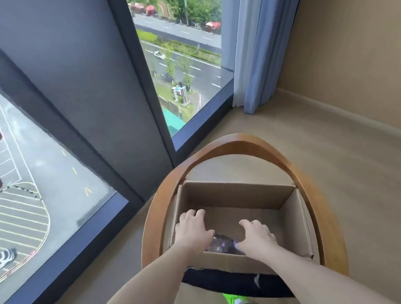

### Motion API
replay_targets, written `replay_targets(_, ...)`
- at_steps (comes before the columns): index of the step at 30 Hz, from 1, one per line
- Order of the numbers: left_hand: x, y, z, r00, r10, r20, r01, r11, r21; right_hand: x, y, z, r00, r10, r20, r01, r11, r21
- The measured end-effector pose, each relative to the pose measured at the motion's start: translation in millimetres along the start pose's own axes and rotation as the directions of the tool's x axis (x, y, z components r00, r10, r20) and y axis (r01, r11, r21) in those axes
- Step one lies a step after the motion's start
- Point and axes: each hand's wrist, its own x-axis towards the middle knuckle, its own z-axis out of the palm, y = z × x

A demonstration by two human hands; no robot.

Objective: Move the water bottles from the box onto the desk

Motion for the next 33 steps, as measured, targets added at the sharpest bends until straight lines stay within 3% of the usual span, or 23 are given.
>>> replay_targets(8, 90.1, -5.8, 50.5, 0.955, -0.061, 0.289, 0.018, 0.988, 0.151, 103.4, 21.4, 29.6, 0.969, 0.111, 0.222, -0.116, 0.993, 0.011)
replay_targets(18, 147.4, -35.8, 121.2, 0.817, -0.052, 0.574, -0.226, 0.887, 0.402, 171.2, 54.8, 86.0, 0.880, 0.229, 0.415, -0.265, 0.964, 0.029)
replay_targets(25, 160.3, -39.9, 151.0, 0.789, 0.018, 0.615, -0.361, 0.822, 0.440, 189.7, 66.8, 103.0, 0.879, 0.250, 0.406, -0.296, 0.954, 0.052)
replay_targets(33, 157.2, -33.8, 134.1, 0.791, -0.081, 0.606, -0.201, 0.902, 0.382, 186.8, 64.8, 89.9, 0.886, 0.233, 0.402, -0.277, 0.959, 0.054)
